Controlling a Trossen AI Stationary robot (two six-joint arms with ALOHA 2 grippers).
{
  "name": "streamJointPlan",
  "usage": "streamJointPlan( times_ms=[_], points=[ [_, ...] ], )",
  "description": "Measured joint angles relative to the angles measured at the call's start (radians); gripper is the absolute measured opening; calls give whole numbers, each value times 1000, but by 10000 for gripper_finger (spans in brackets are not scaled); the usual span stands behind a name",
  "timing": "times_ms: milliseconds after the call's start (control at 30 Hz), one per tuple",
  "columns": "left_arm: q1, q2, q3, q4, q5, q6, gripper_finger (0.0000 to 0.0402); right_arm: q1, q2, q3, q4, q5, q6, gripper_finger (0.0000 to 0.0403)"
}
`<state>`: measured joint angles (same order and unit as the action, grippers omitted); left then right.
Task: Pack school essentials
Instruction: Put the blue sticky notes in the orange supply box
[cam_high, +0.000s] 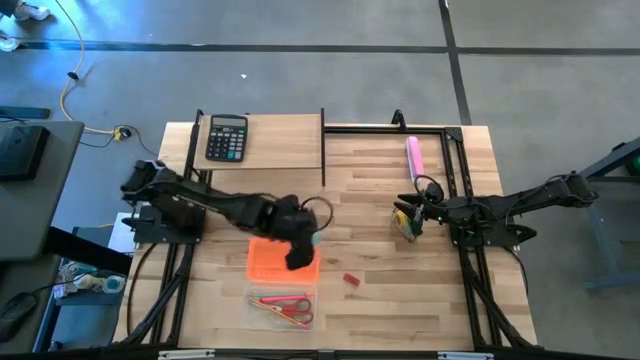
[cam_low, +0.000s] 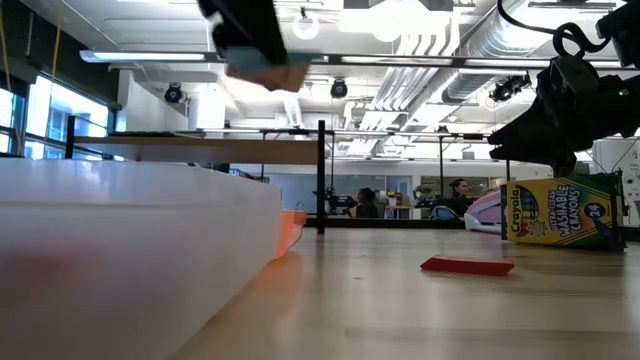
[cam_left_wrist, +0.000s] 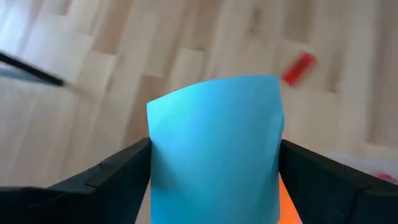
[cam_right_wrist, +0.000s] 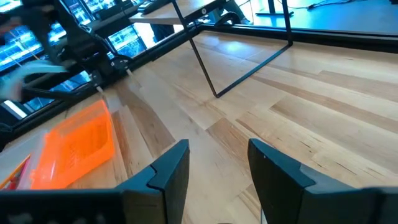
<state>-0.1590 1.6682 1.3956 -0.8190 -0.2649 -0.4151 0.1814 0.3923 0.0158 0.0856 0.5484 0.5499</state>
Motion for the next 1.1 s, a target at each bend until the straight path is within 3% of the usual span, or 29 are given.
streamJointPlan(
  times_ms=[467,667,1100],
  points=[
    [-307,-49,-120,-48,37,-201,321,0,0,0,0,0,0,154],
    [-410,-51,-197,89,30,-281,321,0,0,0,0,0,0,154],
    [-528,-45,-421,356,58,-429,321,0,0,0,0,0,0,154]
  ],
)
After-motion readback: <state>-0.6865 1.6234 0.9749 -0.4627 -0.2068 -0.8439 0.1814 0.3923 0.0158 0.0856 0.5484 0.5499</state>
